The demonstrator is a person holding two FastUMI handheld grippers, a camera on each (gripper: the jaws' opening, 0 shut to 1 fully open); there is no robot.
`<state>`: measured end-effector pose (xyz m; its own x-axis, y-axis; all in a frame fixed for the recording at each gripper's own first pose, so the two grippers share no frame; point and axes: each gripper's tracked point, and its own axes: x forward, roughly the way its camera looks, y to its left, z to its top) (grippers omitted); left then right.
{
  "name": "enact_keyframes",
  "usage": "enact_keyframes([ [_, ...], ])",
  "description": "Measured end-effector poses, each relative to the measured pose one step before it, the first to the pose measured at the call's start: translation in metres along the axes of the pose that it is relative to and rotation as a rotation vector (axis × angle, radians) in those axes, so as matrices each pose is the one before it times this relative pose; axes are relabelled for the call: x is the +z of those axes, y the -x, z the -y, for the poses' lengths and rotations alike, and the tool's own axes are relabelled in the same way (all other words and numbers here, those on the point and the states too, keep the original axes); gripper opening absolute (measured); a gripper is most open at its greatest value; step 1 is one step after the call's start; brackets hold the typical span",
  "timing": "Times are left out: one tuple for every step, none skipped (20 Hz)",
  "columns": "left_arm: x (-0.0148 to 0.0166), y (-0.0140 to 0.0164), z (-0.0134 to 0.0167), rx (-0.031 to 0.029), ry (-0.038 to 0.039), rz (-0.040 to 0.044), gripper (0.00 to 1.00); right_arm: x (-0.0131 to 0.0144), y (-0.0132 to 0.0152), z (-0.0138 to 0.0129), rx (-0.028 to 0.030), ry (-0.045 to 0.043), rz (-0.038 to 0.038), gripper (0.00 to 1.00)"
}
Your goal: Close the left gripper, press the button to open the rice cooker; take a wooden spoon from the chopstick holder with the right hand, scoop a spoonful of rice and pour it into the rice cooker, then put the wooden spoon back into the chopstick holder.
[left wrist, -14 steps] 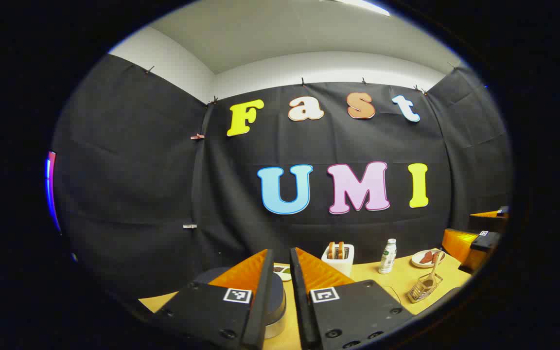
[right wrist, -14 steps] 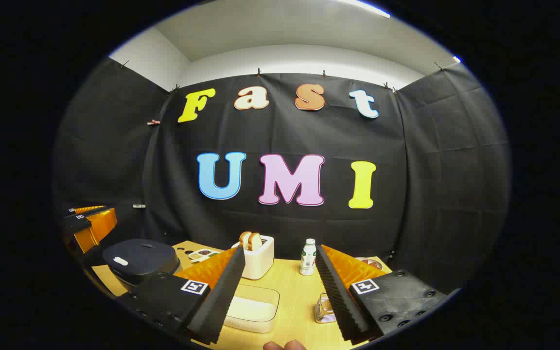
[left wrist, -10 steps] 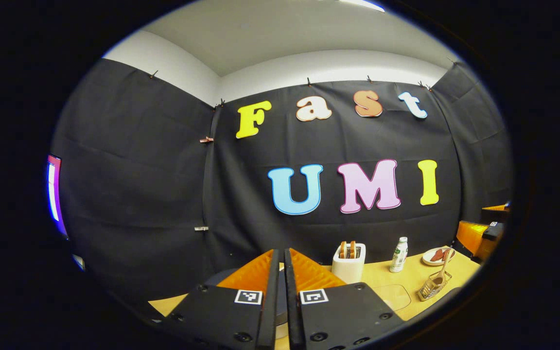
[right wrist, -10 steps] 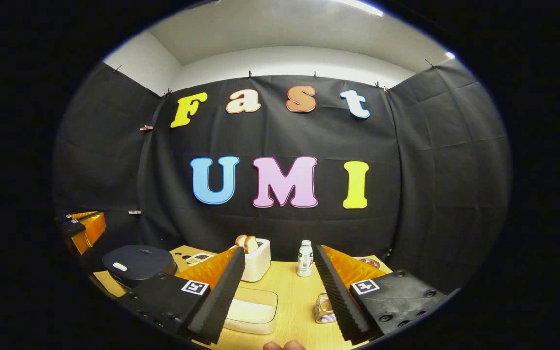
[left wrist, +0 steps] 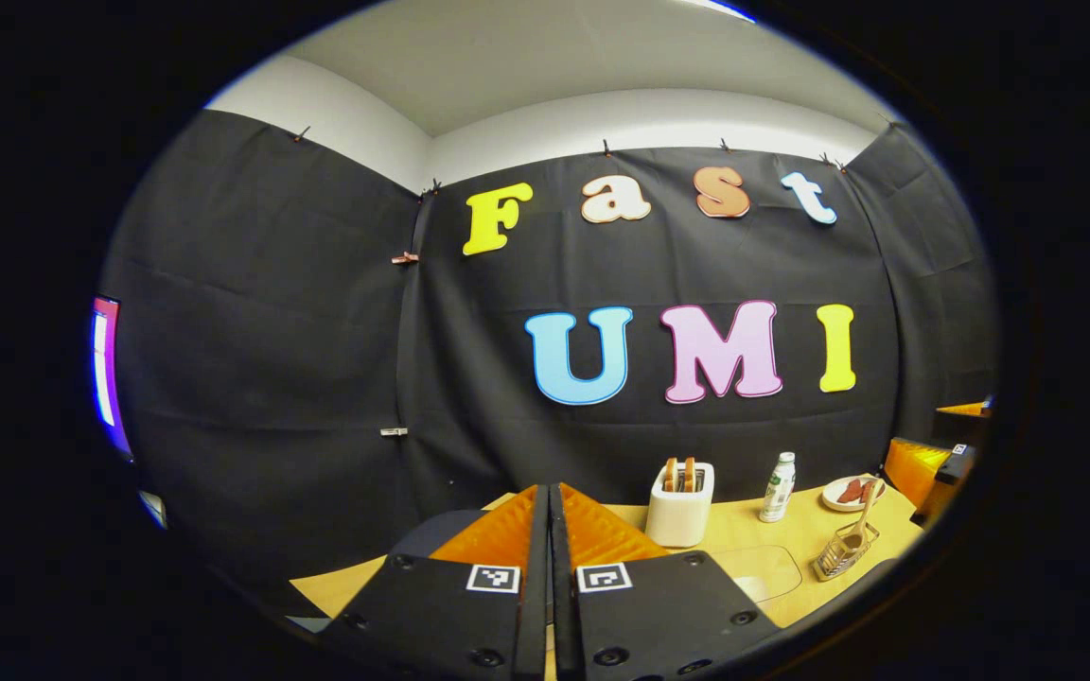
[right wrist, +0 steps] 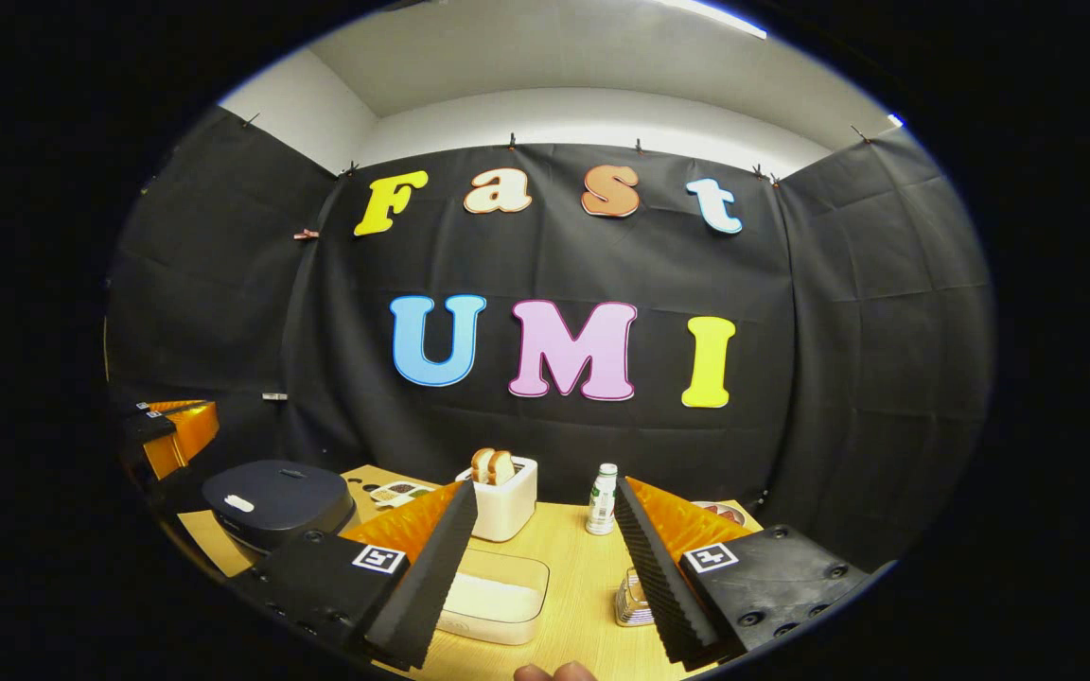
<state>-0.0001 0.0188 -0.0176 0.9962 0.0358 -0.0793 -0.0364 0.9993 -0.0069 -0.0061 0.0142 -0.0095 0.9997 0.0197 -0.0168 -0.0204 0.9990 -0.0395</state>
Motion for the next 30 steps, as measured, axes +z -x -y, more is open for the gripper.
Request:
enact_keyframes([
  [-0.00392, -0.00079, -0.0013, 0.00563, 0.01161, -0.01772, 0.08, 0.00014, 0.00156, -0.0011, 0.00193, -0.00182, -0.00007, 0.91],
  [-0.00196, -0.0014, -0.00205, 0.0063, 0.01157, -0.00985, 0.13, -0.00012, 0.00022, -0.00101, 0.00189, -0.00147, -0.00084, 0.91],
  [-0.00181, -0.00078, -0.00202, 0.00165, 0.006, -0.00558, 0.14, 0.00041, -0.00029, 0.00027, 0.0004, 0.00192, 0.00044, 0.91],
  [-0.00009, 0.00018, -0.00001, -0.00364, 0.00567, -0.0006, 0.17, 0.00101, 0.00017, -0.00006, 0.0003, 0.0035, 0.00123, 0.91],
  [0.00003, 0.00131, 0.00146, -0.00934, 0.00671, 0.00419, 0.28, 0.00017, -0.00068, 0.00031, -0.00027, 0.00188, 0.00198, 0.91],
  [0.00149, 0.00128, 0.00326, -0.01063, 0.00193, 0.00035, 0.39, -0.0004, -0.00018, -0.00001, -0.00035, -0.00009, 0.00016, 0.91],
  [-0.00154, -0.00023, -0.00274, 0.00433, -0.00975, 0.00285, 0.51, -0.00028, 0.00047, -0.00034, 0.0001, 0.00161, 0.00035, 0.91],
  [0.00123, -0.00063, -0.00155, 0.0004, -0.00897, 0.00237, 0.7, -0.00056, -0.00013, -0.00084, 0.00167, 0.00049, -0.00154, 0.91],
  [-0.00092, -0.0016, 0.00354, -0.00555, -0.00099, -0.00092, 0.74, -0.00014, -0.00096, -0.0008, 0.00261, -0.00022, -0.00137, 0.91],
  [0.00122, -0.00108, 0.0019, -0.00696, 0.00477, -0.00294, 0.75, 0.00042, -0.00026, 0.00005, 0.00069, 0.00148, -0.00062, 0.9],
  [-0.00099, 0.00006, 0.00211, -0.00752, 0.00414, -0.00125, 0.75, -0.00098, 0.00029, -0.00023, 0.00103, 0.00128, 0.00082, 0.9],
  [0.0, -0.00038, -0.0013, 0.00347, -0.00199, -0.00131, 0.72, 0.00077, -0.00084, -0.00012, 0.00071, 0.00056, 0.00174, 0.91],
  [-0.00243, -0.00181, -0.00546, 0.01717, -0.00744, -0.00125, 0.63, 0.00086, 0.00082, -0.00068, 0.00044, 0.00089, 0.00106, 0.91],
  [-0.00084, -0.00086, -0.00385, 0.01156, -0.00511, -0.00431, 0.53, 0.00002, -0.00013, -0.00043, 0.00075, 0.00049, 0.00016, 0.91],
  [-0.00121, 0.00076, -0.00024, -0.00361, 0.00495, -0.00118, 0.48, -0.00074, -0.00063, -0.00068, 0.00385, -0.00353, -0.00048, 0.91],
  [0.0003, 0.00007, 0.00055, -0.00289, 0.00822, -0.00162, 0.4, -0.001, 0.00037, -0.00221, 0.00575, -0.01009, -0.0024, 0.91],
  [-0.00331, -0.00121, -0.00636, 0.01728, -0.00144, -0.00746, 0.38, 0.00041, -0.0001, -0.00149, 0.00156, -0.00388, -0.00033, 0.91],
  [-0.00329, -0.00231, -0.0076, 0.02292, -0.00659, -0.01115, 0.29, 0.00057, -0.00051, 0.00033, -0.00121, 0.00131, 0.00125, 0.91],
  [-0.00491, -0.00217, -0.00552, 0.01838, -0.00434, -0.01266, 0.25, -0.00052, -0.00085, -0.00004, -0.00006, -0.00035, 0.00031, 0.91],
  [-0.00357, -0.00197, -0.0024, 0.00123, 0.00545, -0.01384, 0.13, -0.00054, -0.00028, -0.00155, 0.00031, -0.00317, -0.00138, 0.91],
  [-0.00606, -0.00249, -0.00274, 0.00376, 0.00595, -0.01432, 0.07, -0.00065, -0.00112, -0.00174, 0.00021, 0.00021, -0.0024, 0.91],
  [-0.00388, -0.00088, -0.00109, -0.01379, 0.00847, -0.01754, 0.07, -0.00059, -0.00053, -0.00156, 0.00075, 0.00054, -0.00159, 0.9],
  [-0.00624, -0.00196, -0.00149, -0.01051, 0.00759, -0.01544, 0.07, -0.00074, -0.00126, -0.0013, -0.00073, 0.00168, -0.00228, 0.9],
  [-0.00533, -0.00306, -0.00528, 0.00389, 0.00146, -0.01905, 0.07, -0.00023, -0.00137, -0.00136, -0.00062, 0.00113, -0.00111, 0.9],
  [-0.00565, -0.00453, -0.0061, 0.00245, 0.00039, -0.01753, 0.06, -0.00005, -0.00088, -0.00259, -0.00027, 0.00112, -0.00144, 0.9],
  [-0.00358, -0.00521, -0.00387, -0.0002, 0.0003, -0.0137, 0.06, -0.00176, -0.001, -0.00256, 0.00092, 0.00301, -0.00207, 0.9],
  [-0.00592, -0.00456, -0.00221, -0.00758, 0.00104, -0.01045, 0.06, -0.00119, -0.00149, -0.00131, -0.00107, 0.00394, -0.00232, 0.9],
  [-0.00165, -0.00445, -0.00183, -0.01428, 0.0073, -0.00351, 0.05, -0.00098, -0.00095, -0.00244, 0.00095, 0.0017, -0.00291, 0.9],
  [-0.00448, -0.00488, -0.00748, 0.01534, -0.00629, -0.01015, 0.05, -0.00198, -0.00118, -0.00227, -0.00085, 0.00174, -0.00309, 0.9],
  [-0.00598, -0.00728, -0.0048, 0.00178, 0.00021, -0.02329, 0.05, 0.00004, -0.00104, -0.00226, 0.00109, -0.00223, -0.00074, 0.91],
])
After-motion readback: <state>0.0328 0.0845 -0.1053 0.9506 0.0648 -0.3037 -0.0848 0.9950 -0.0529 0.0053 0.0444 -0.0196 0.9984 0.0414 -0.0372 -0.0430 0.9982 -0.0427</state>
